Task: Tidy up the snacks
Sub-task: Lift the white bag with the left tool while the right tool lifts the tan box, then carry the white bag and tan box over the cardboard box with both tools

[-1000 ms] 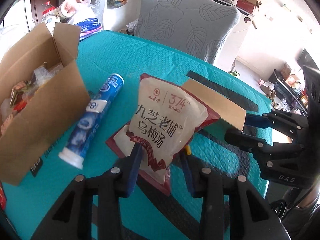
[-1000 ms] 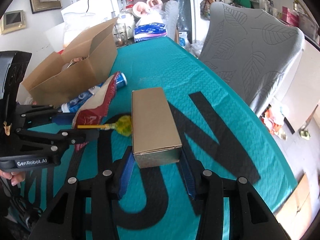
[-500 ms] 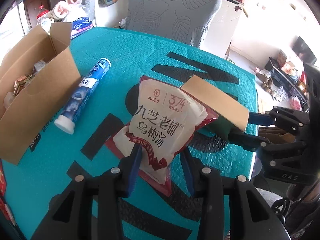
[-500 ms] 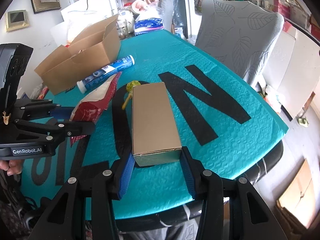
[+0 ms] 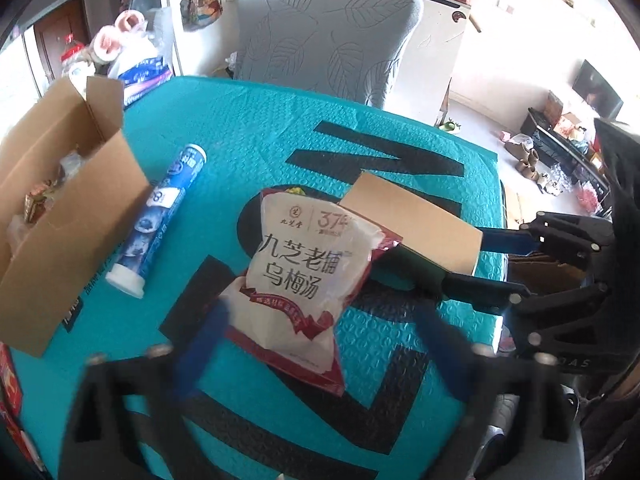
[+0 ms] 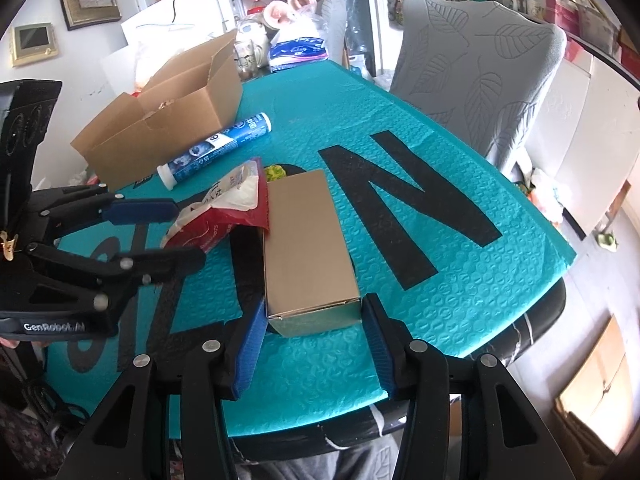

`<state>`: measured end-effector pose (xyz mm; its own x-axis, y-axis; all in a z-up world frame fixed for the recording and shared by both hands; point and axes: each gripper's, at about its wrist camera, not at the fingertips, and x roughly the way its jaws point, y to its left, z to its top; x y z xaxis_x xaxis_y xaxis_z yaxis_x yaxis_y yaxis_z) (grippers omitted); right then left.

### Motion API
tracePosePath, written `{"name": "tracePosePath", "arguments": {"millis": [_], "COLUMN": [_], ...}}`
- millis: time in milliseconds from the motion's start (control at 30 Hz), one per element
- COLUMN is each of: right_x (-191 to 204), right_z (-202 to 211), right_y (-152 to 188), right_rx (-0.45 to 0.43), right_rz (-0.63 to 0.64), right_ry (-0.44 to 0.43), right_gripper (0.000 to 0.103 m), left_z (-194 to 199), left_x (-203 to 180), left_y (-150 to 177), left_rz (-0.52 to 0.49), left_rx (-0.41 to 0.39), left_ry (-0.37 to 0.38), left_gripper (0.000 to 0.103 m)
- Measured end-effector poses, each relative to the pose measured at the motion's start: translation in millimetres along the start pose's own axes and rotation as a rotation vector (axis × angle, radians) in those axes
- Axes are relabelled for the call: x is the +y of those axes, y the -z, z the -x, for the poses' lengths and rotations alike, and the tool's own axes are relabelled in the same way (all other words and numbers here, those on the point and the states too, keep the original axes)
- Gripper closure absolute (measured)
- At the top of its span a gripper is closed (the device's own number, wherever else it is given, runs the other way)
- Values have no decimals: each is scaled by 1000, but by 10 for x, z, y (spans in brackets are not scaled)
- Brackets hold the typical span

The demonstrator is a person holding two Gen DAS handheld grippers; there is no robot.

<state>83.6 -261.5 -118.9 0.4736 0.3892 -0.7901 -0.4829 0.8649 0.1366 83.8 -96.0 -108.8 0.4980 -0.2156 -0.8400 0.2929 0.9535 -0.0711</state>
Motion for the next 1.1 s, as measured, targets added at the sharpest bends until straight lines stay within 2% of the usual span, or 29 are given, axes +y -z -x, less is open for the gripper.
{"name": "tracePosePath", "arguments": {"millis": [100,367,467,633,733,900,1033,1067,1100], "right_x": [-9,-22,6,66,74,38,32,33,37], "right_z": [17,-92,-158,-257,-286,-351,-356,-359,-368], "right_y": [-27,-140,-159,-152,-147,-165,-179,-179,-177], "right_rx": [-10,11,16,30,25,25,18,14,11], "right_rz": [1,23,37,72,79,59,58,58,59], "right_ry": [1,-26,-52,-29,-44,-52,-44,-40,-35], "right_gripper": [47,45,44,43,43,43,43,43,43], "left_z": [-13,-151,-314,-503,-527,-525,-527,-512,-468], "left_x": [81,248,282,295,291,303,307,307,292], "left_y": [-40,-135,-132,-73,-51,-25,-34,-33,-11], "left_rz": [28,16,11,-9,-12,13,4,3,0], "left_rx": [9,-24,10,41,7,-25,-20,-31,-47], "left_ry": [-3,-5,-1,12,-39,-52,-49,-52,-52], "left_gripper": [0,0,0,0,0,0,0,6,21]}}
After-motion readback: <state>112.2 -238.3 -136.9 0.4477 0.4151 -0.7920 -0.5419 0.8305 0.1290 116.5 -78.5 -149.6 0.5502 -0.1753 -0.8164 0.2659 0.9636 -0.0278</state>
